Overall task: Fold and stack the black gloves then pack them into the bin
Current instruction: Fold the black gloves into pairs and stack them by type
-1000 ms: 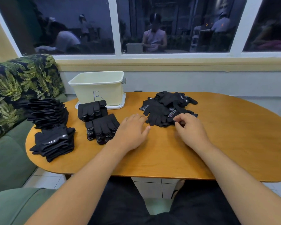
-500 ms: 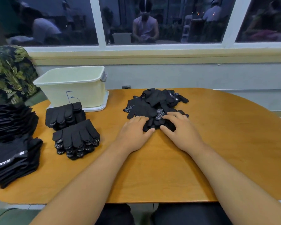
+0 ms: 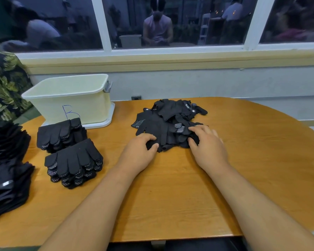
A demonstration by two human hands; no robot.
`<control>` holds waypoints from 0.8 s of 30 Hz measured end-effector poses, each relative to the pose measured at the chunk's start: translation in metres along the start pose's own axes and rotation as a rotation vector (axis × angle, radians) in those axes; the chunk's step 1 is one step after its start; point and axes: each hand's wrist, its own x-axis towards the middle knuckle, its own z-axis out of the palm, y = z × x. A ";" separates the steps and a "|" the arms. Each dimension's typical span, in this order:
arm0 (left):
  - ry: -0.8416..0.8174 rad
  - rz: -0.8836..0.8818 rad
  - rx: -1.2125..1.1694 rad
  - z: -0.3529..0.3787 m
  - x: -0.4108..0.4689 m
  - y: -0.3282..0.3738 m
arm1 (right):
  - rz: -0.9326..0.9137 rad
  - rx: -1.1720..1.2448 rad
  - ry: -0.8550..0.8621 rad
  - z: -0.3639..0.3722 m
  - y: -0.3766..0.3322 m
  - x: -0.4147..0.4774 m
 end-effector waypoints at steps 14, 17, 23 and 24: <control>0.088 0.058 0.344 0.005 0.001 0.012 | -0.272 -0.045 0.085 -0.003 -0.014 -0.016; 0.102 0.072 0.338 0.001 -0.001 0.013 | -0.367 -0.055 0.067 -0.003 -0.019 -0.019; 0.067 0.107 0.248 -0.004 -0.011 0.012 | -0.477 -0.097 0.089 0.001 -0.035 -0.006; 0.059 0.111 0.255 -0.003 -0.011 0.011 | -0.511 -0.146 0.080 0.002 -0.040 0.000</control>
